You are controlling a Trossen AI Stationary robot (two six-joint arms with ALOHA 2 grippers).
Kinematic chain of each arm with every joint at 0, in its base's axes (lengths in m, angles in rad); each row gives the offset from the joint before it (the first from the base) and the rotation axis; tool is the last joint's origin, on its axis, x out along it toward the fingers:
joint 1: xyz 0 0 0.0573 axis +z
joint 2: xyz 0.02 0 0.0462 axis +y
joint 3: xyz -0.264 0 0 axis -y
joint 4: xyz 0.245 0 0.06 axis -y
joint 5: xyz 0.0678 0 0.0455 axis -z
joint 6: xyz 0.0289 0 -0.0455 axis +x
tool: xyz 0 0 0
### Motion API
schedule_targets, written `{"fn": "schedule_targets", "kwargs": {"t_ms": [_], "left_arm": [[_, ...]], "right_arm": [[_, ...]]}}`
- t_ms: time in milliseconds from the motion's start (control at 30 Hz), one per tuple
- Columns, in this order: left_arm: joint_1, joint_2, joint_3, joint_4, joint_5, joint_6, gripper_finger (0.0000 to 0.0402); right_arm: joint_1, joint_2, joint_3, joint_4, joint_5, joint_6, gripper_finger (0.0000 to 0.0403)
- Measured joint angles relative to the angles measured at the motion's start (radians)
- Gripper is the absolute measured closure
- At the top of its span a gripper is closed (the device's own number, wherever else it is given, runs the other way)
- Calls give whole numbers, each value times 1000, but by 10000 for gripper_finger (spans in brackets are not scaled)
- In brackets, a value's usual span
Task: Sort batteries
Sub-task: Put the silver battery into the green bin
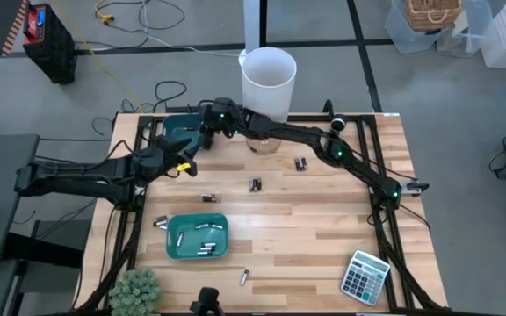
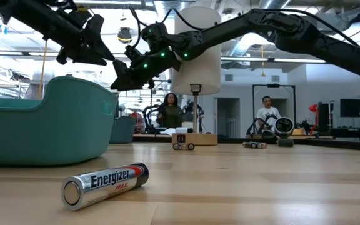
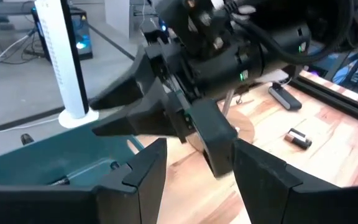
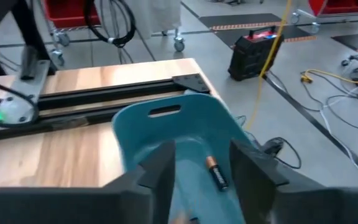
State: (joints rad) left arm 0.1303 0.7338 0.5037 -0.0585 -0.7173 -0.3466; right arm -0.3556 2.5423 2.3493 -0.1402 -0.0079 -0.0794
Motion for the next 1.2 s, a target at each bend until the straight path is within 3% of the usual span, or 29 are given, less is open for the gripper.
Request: {"fn": "schedule_targets", "kwargs": {"t_ms": [133, 467, 833, 1000, 1200], "left_arm": [[2, -1, 0, 4, 0, 16, 229], [14, -2, 0, -25, 0, -2, 229], [10, -1, 34, -90, 23, 9, 229], [10, -1, 59, -114, 35, 33, 229], [23, -1, 71, -109, 31, 66, 229]], "right_arm": [[-8, 0, 0, 0, 7, 0, 214], [28, -63, 0, -99, 0, -154, 223], [35, -103, -6, -370, -153, -183, 223], [59, -106, -88, -300, -161, -183, 223], [81, -228, -348, 23, -164, -159, 234]]}}
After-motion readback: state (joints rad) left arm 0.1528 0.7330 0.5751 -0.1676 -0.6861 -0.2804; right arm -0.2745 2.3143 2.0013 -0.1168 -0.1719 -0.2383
